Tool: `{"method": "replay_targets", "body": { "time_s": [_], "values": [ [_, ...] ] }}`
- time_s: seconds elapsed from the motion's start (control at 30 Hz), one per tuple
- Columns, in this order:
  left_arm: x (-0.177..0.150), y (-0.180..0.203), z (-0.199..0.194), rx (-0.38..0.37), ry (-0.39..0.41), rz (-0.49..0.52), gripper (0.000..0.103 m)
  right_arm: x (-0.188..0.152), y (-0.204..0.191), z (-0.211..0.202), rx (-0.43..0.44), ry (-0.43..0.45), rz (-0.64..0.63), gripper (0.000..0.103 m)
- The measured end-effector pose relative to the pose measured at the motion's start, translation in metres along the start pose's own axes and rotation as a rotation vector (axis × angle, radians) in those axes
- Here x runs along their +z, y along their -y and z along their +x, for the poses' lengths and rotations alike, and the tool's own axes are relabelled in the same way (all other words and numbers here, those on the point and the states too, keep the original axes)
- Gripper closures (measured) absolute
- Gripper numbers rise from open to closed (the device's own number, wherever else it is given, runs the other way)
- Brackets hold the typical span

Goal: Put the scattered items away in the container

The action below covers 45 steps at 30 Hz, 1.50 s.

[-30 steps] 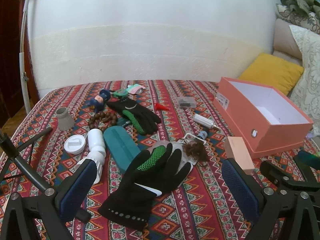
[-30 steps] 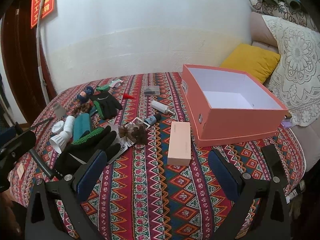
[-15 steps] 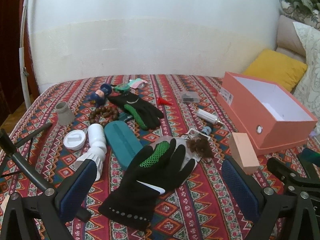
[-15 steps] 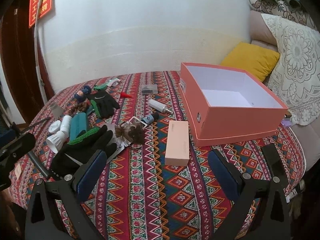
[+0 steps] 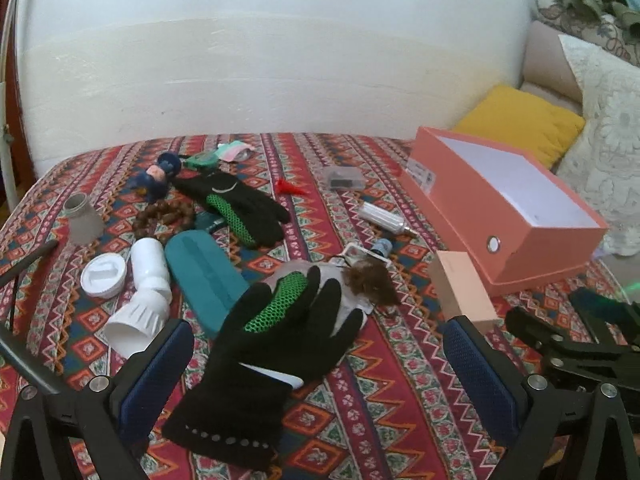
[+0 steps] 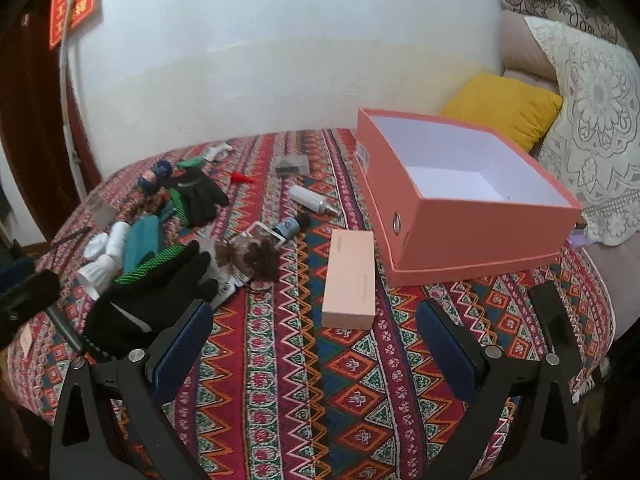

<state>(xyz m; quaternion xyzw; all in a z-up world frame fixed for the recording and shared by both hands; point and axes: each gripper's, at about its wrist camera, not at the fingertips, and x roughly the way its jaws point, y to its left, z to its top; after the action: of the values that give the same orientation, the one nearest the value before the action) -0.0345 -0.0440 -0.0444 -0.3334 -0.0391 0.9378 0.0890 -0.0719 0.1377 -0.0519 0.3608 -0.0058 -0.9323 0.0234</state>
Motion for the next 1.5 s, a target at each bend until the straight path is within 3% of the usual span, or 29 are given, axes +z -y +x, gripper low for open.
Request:
{"method": "replay_targets", "body": {
  "time_s": [0.23,0.43,0.67,0.83,0.9,0.93,0.97,1.1,1.5],
  "values": [
    [-0.002,-0.013,0.033,0.002,-0.064,-0.01,0.0,-0.004,0.003,0.034,-0.007,-0.053,-0.014,0.0],
    [-0.014,-0.001,0.077,-0.004,-0.149,0.085,0.0,-0.004,0.012,0.065,-0.014,-0.107,0.018,0.0],
    [-0.027,0.011,0.115,0.076,-0.213,0.2,0.0,-0.006,0.026,0.114,-0.079,-0.194,0.064,0.0],
    [-0.034,-0.001,0.136,0.078,-0.284,0.168,0.002,-0.004,0.03,0.145,-0.129,-0.219,0.079,0.001],
    [-0.035,-0.01,0.14,0.053,-0.306,0.119,0.024,-0.004,0.032,0.154,-0.127,-0.215,0.077,0.011],
    [-0.034,-0.015,0.142,0.038,-0.317,0.089,0.066,-0.005,0.033,0.158,-0.091,-0.227,0.079,0.051],
    [-0.034,-0.021,0.141,0.035,-0.322,0.05,0.092,-0.005,0.033,0.161,-0.054,-0.239,0.081,0.05],
    [-0.031,-0.029,0.127,0.007,-0.272,-0.033,0.092,-0.005,0.029,0.153,0.028,-0.224,0.099,0.05],
    [-0.002,0.008,0.015,-0.063,0.013,0.039,0.093,0.0,-0.003,0.068,0.175,-0.062,0.018,0.05]
  ]
}}
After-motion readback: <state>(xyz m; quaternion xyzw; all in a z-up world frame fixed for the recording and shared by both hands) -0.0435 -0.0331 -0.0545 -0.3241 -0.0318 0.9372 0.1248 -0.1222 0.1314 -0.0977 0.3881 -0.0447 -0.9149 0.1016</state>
